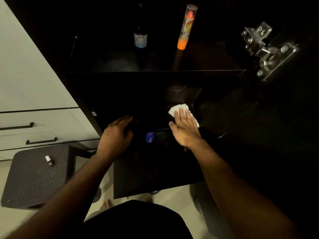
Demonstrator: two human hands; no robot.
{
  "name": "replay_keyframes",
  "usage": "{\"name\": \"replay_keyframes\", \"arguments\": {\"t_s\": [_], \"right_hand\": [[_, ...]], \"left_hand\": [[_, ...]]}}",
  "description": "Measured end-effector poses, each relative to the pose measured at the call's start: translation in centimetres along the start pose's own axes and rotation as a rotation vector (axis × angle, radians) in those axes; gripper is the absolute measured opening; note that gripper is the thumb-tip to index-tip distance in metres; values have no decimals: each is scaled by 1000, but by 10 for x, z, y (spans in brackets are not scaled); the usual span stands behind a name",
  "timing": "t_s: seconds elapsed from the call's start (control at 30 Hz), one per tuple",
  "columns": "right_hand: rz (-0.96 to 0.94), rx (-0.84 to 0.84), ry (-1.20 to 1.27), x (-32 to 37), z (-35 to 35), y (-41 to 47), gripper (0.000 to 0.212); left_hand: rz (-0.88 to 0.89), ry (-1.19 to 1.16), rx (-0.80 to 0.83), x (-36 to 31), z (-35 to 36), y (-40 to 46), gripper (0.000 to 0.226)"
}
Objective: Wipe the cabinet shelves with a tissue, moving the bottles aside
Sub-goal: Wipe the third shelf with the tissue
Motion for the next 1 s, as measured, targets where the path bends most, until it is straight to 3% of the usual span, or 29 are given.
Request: {"name": "replay_keyframes", "arguments": {"t_s": [0.1, 0.3, 0.53, 0.63, 0.8, 1.0], "right_hand": [[-11, -15, 56, 29, 0, 16, 71], [-265, -38, 16, 47, 23, -21, 65], [33, 32, -27, 2, 2, -12, 69], [15, 19, 14, 31, 0, 6, 72], [-206, 15, 23, 65, 18, -16, 68], [67, 6, -40, 29, 4, -13, 66]], "left_hand": [[6, 7, 3, 0, 1, -8, 50], [10, 7, 12, -4, 3, -14, 50], [1, 13, 50, 4, 4, -16, 51], [10, 13, 82, 4, 2, -19, 53], [50, 53, 123, 7, -5, -22, 53], [163, 137, 213, 27, -15, -35, 55]]}}
Point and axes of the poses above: each hand's wrist, its own y-axis towards the middle knuckle, its own z-axis out of the palm, x = y × z, the point moved 1 cm from there along y, towards the middle knuckle, and after that the axes turned 8 degrees about x, right-handed, at the moved point
